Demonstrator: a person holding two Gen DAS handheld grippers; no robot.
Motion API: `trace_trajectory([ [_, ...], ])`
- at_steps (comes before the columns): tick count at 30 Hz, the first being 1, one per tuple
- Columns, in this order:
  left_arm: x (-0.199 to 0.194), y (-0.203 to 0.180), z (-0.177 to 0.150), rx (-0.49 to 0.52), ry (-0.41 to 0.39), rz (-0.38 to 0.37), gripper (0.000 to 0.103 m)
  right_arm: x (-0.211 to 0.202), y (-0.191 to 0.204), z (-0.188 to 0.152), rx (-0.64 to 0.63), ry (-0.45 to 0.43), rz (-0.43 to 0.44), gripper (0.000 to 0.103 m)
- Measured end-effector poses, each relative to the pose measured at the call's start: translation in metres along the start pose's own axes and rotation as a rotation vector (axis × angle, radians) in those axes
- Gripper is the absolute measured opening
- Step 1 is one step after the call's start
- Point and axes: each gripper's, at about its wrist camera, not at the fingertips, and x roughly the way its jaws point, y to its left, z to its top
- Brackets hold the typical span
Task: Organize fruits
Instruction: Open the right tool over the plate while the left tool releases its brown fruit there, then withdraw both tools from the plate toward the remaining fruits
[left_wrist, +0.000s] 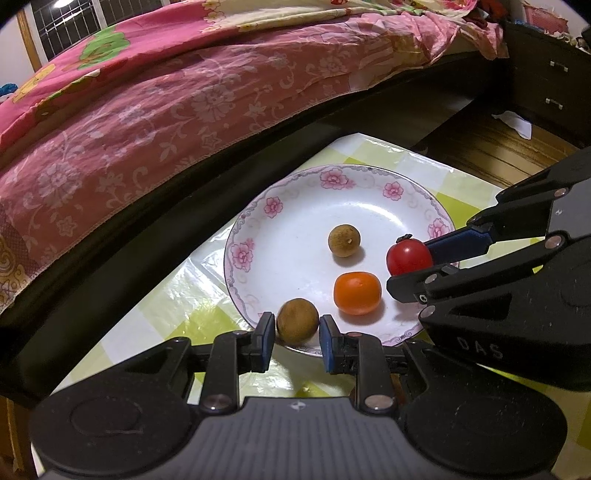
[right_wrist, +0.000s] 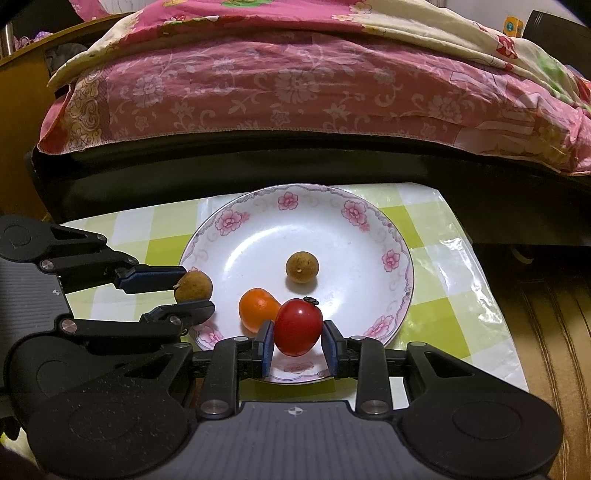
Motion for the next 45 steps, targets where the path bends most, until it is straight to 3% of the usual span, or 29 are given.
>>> trace_trajectory([
  [8,-0.001,0.000,-0.001,-0.008,-0.004,0.001,0.037,0.000,-0.001,0.000,0.006,-0.005,-0.005,0.028],
  [12,-0.004,0.002,-0.001,-0.020,-0.013,-0.001,0.039,-0.003,-0.005,0.001,0.018,-0.024,-0.009,0.038],
  [30,-0.029,0.002,-0.010,-0.021,-0.045,0.003,0.040,-0.026,-0.009,-0.004,0.014,-0.072,0.002,0.038],
  [45,-0.056,-0.006,-0.026,-0.003,-0.063,-0.004,0.040,-0.047,0.011,-0.021,-0.039,-0.078,0.030,0.037],
])
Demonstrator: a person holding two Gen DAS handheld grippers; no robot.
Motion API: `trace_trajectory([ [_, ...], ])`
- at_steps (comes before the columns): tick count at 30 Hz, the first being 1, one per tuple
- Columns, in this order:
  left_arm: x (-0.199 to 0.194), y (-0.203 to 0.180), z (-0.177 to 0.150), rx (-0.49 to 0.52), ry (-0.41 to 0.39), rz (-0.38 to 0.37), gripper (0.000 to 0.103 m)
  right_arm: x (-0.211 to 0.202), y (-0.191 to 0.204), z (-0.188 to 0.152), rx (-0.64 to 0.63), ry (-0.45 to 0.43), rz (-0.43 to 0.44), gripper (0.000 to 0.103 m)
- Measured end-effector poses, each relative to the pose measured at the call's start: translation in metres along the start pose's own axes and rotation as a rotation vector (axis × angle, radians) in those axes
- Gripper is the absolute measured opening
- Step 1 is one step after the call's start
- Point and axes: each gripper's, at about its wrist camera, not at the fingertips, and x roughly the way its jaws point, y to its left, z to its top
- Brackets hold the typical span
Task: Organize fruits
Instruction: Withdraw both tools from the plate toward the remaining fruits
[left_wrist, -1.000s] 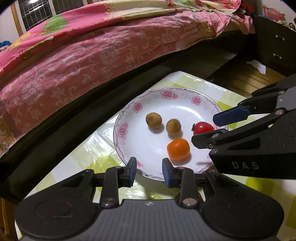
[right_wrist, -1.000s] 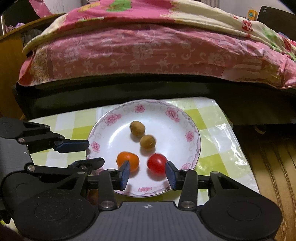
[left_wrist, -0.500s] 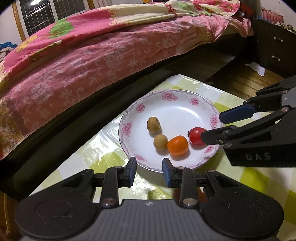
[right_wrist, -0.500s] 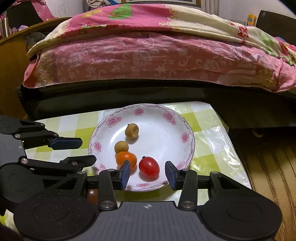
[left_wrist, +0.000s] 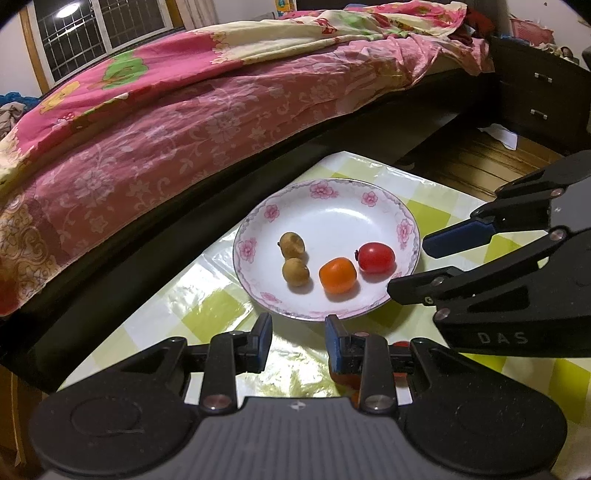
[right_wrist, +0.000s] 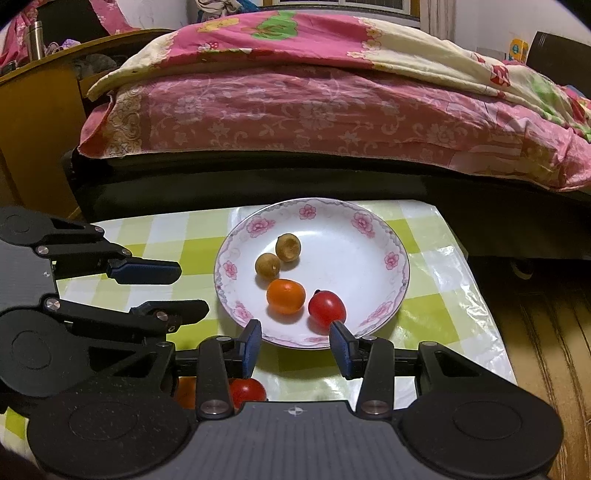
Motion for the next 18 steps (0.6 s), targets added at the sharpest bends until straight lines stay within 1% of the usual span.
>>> trace_trajectory([
  [11,-0.011,-0.005,-0.011,0.018,0.005,-0.010,0.040,-0.013,0.013,-0.005,-0.043,-0.022,-0.002,0.037],
  [15,-0.015,-0.006,-0.017,0.024,0.011,-0.011,0.040,-0.015,0.017,-0.009,-0.044,-0.005,0.001,0.037],
  [18,-0.017,-0.005,-0.021,0.025,0.019,-0.008,0.040,-0.015,0.022,-0.012,-0.045,0.026,-0.005,0.037],
])
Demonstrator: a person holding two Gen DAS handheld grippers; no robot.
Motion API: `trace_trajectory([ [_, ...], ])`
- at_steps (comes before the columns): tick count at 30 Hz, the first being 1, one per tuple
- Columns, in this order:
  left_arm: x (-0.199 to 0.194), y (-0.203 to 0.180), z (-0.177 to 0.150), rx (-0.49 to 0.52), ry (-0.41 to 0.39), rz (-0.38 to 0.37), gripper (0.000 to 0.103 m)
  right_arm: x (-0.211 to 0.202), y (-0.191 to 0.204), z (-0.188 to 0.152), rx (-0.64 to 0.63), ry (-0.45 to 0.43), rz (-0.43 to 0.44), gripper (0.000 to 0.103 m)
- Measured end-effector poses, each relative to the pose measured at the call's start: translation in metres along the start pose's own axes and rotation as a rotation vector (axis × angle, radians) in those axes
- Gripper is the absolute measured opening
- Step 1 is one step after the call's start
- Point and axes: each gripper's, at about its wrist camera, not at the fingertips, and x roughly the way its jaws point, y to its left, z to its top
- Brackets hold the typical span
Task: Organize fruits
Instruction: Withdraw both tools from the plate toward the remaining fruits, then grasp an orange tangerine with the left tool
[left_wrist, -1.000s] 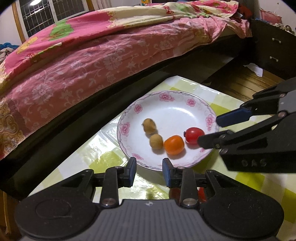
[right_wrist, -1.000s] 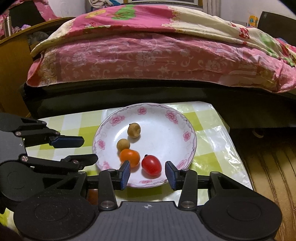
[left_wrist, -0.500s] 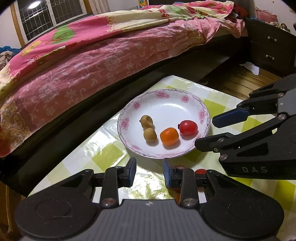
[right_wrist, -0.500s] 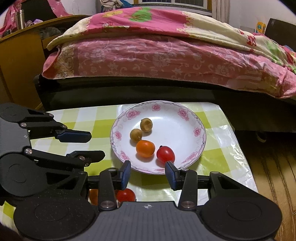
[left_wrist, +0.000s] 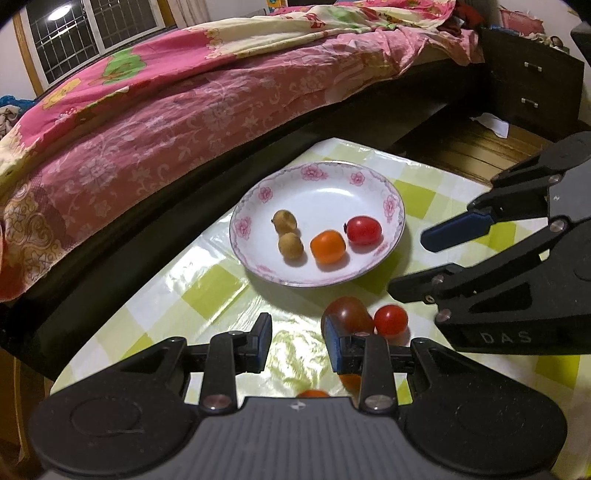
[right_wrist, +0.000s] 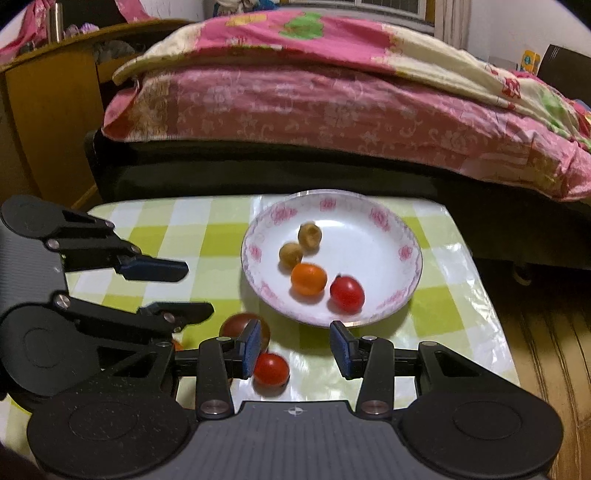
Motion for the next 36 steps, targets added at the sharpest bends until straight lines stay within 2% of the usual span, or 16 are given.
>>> trace_trajectory([
  [5,0.002,0.004,-0.007,0.000,0.022,0.010,0.040,0.003,0.006,-0.005,0.021,0.069,0.012,0.037],
  [14,0.002,0.005,-0.015,0.019,0.039,0.003,0.041,0.005,0.018,-0.011,-0.006,0.093,0.024,0.037],
  [26,-0.002,0.009,-0.040,0.069,0.074,-0.053,0.041,-0.001,0.019,-0.023,-0.024,0.110,0.103,0.037],
  [36,-0.004,0.004,-0.044,0.093,0.074,-0.129,0.041,0.008,0.023,-0.028,-0.041,0.147,0.141,0.037],
])
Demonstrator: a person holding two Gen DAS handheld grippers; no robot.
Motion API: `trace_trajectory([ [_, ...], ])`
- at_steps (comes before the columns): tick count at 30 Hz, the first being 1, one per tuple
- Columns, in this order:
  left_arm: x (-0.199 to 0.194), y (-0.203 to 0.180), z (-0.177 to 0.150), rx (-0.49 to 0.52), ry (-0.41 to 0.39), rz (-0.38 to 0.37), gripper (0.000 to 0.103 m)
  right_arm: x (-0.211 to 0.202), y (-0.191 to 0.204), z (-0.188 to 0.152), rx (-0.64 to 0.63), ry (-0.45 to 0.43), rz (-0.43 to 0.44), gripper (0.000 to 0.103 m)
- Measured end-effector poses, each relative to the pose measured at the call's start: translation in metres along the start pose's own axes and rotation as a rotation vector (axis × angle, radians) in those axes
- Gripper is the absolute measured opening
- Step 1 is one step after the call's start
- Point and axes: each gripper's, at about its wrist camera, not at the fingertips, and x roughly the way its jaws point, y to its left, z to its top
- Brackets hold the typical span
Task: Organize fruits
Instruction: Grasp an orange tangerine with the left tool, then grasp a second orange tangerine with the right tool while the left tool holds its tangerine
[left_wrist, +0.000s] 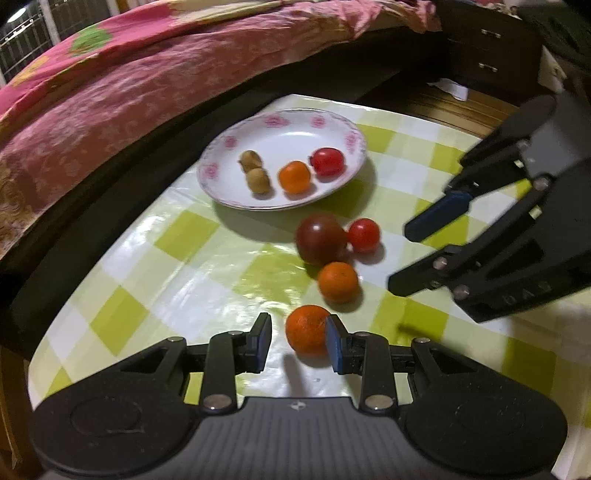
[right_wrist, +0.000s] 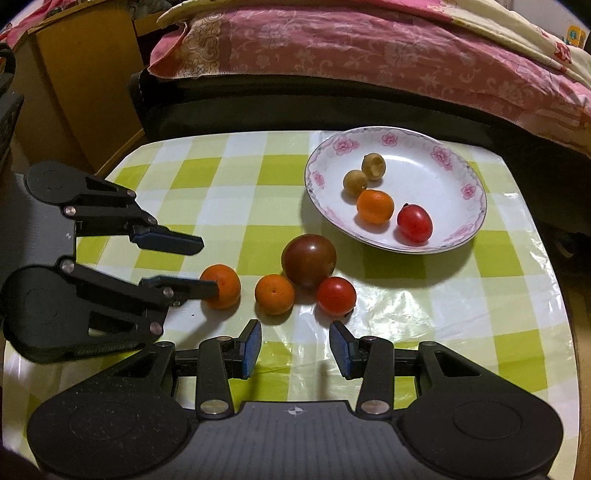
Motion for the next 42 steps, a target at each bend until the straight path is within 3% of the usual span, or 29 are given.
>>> trace_trajectory([
  [9,0.009,-0.015,-0.002,0.022,0.009,-0.040,0.041,0.001,-0.006,-0.001,0.020,0.005,0.003,0.037],
  [22,0.027,-0.011,0.002,-0.047,0.015,-0.075,0.037,0.008,-0.006,0.001,0.019,0.023,0.030,0.037],
  [42,0.011,0.010,-0.020,-0.076,0.045,-0.032,0.037,0.033,0.008,0.016,0.069,0.020,0.098,0.038],
])
